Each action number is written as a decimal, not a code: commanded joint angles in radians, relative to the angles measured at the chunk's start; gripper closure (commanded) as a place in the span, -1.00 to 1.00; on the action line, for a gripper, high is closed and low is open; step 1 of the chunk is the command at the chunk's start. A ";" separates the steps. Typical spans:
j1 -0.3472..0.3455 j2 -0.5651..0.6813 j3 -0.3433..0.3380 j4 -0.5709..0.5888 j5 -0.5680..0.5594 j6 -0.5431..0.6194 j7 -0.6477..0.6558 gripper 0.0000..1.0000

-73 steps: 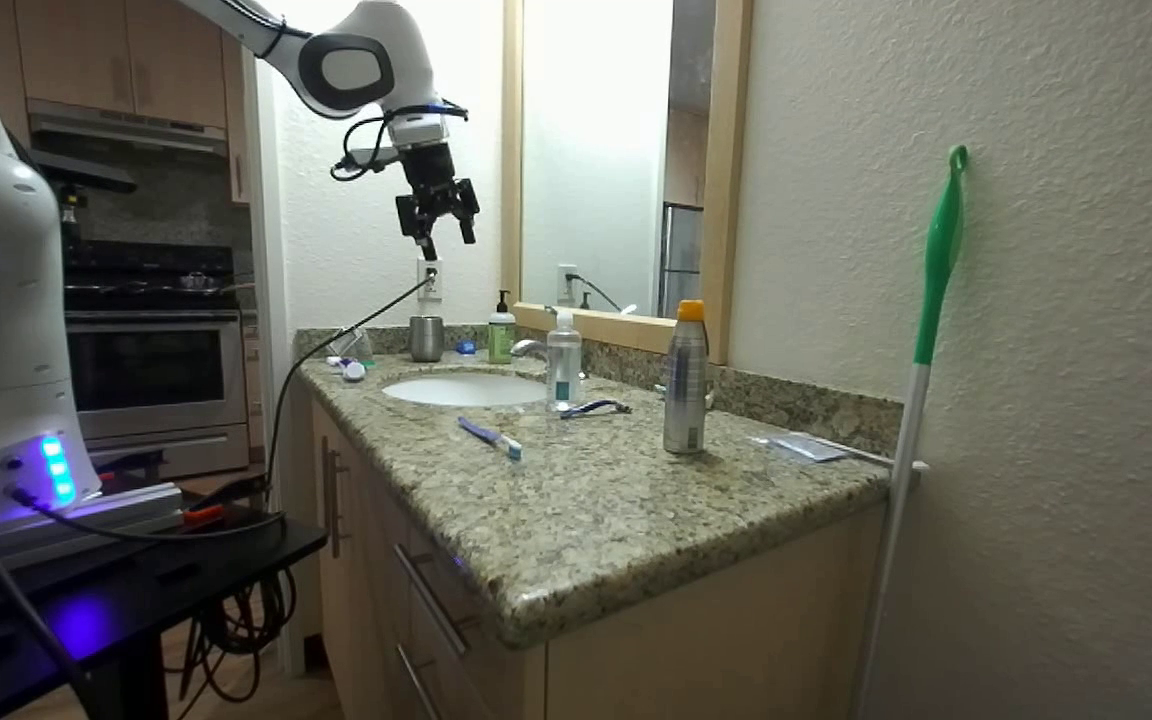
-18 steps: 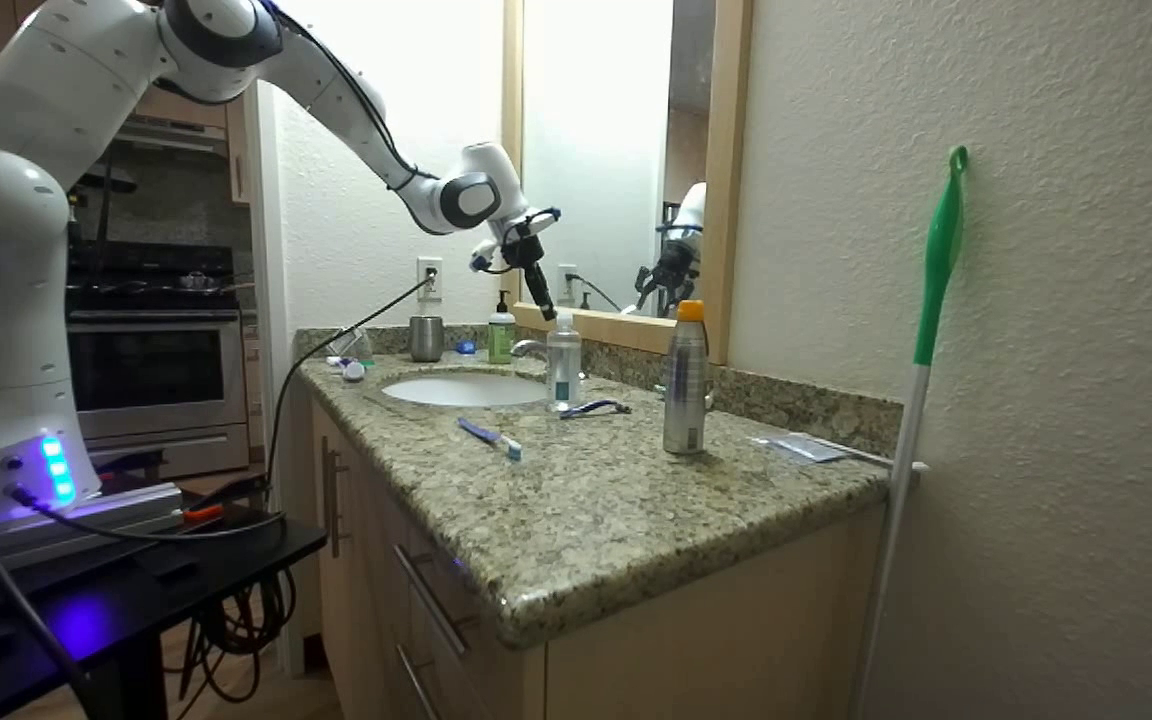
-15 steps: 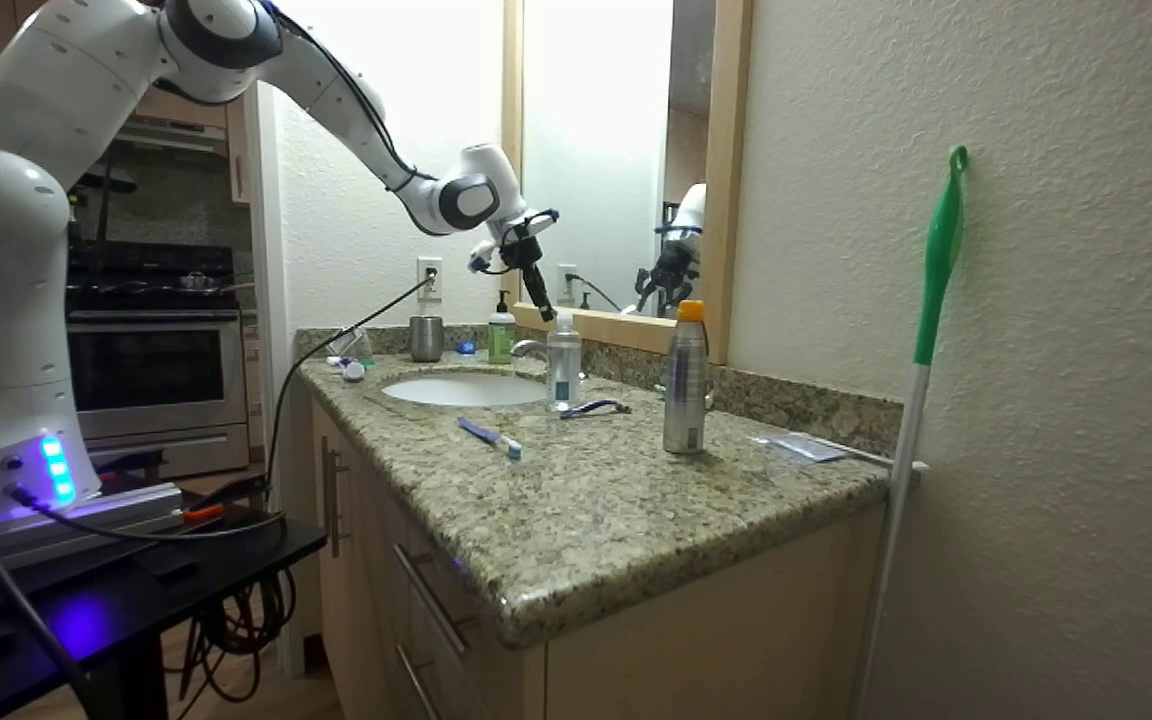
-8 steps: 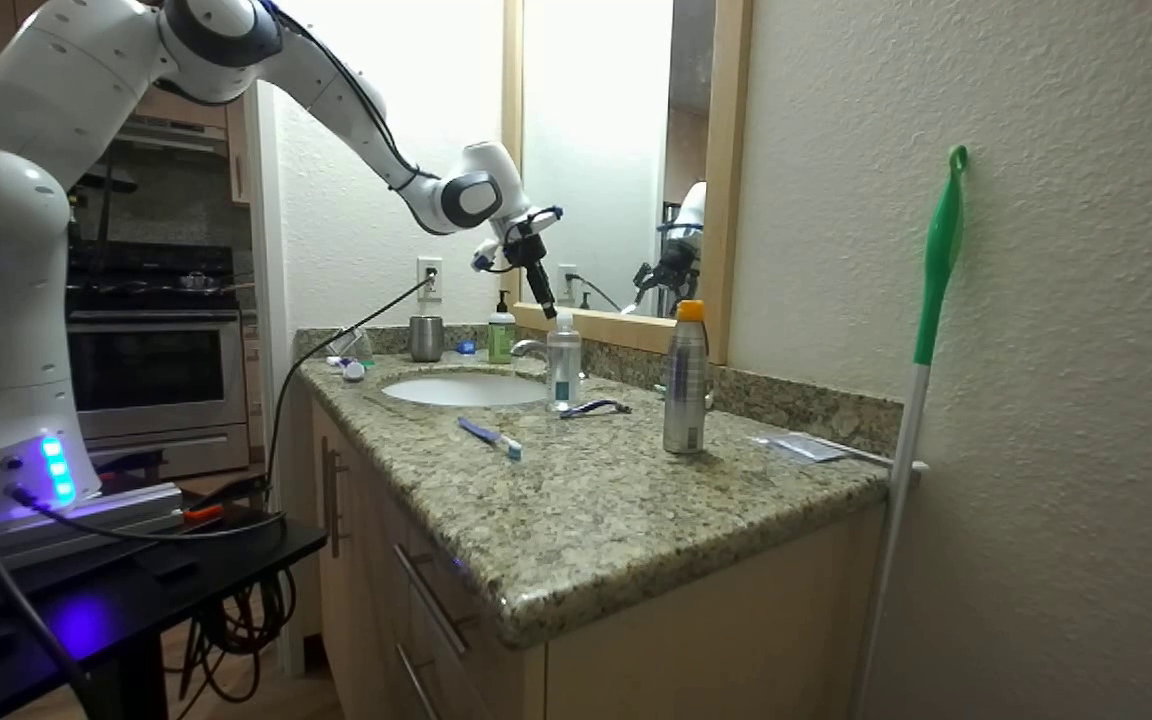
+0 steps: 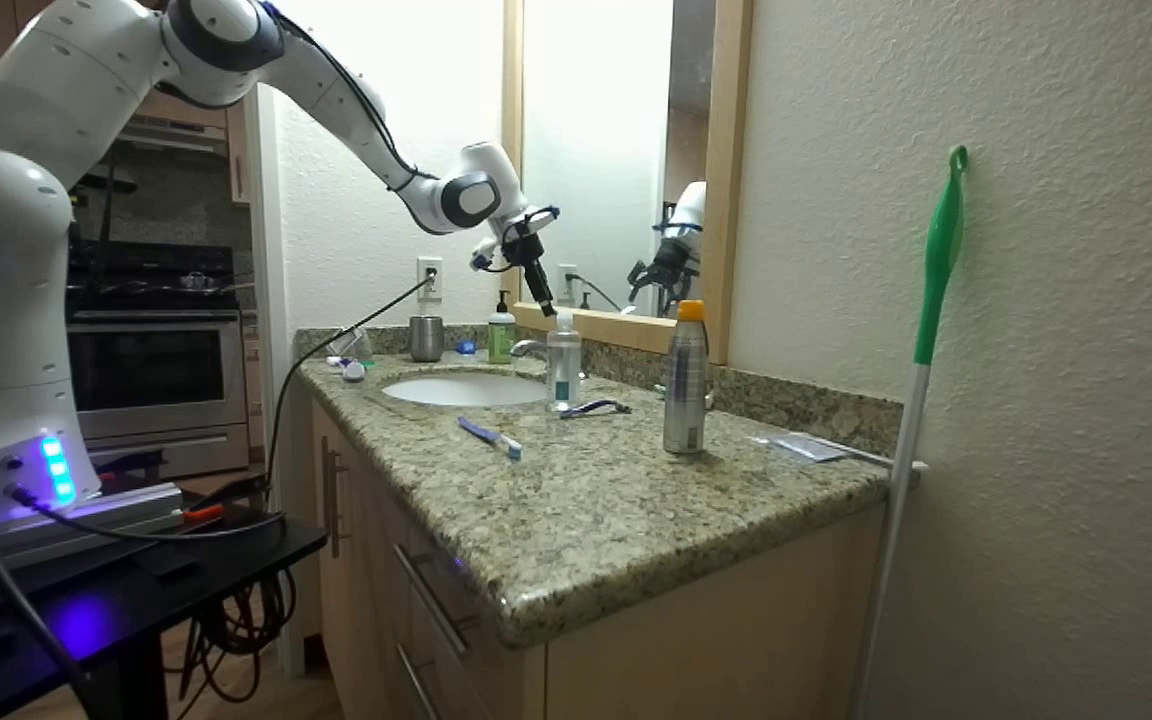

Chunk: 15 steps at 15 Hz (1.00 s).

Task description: Remove the blue toothbrush from the silver cup and place it on the right side of the counter, pick up the toothbrush and place it under the running water, put the toothbrush back on the right side of the counter, close the faucet

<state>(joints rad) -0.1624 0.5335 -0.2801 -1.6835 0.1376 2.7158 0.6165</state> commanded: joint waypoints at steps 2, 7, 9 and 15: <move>0.009 0.022 -0.010 0.029 0.005 -0.002 0.034 -1.00; 0.004 0.053 -0.004 0.052 -0.002 -0.086 0.027 -1.00; -0.004 0.056 0.012 0.052 0.005 -0.107 0.005 -1.00; -0.022 0.073 0.038 0.082 0.025 -0.235 -0.019 -1.00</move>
<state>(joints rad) -0.1547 0.5935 -0.2638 -1.6315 0.1366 2.5380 0.6355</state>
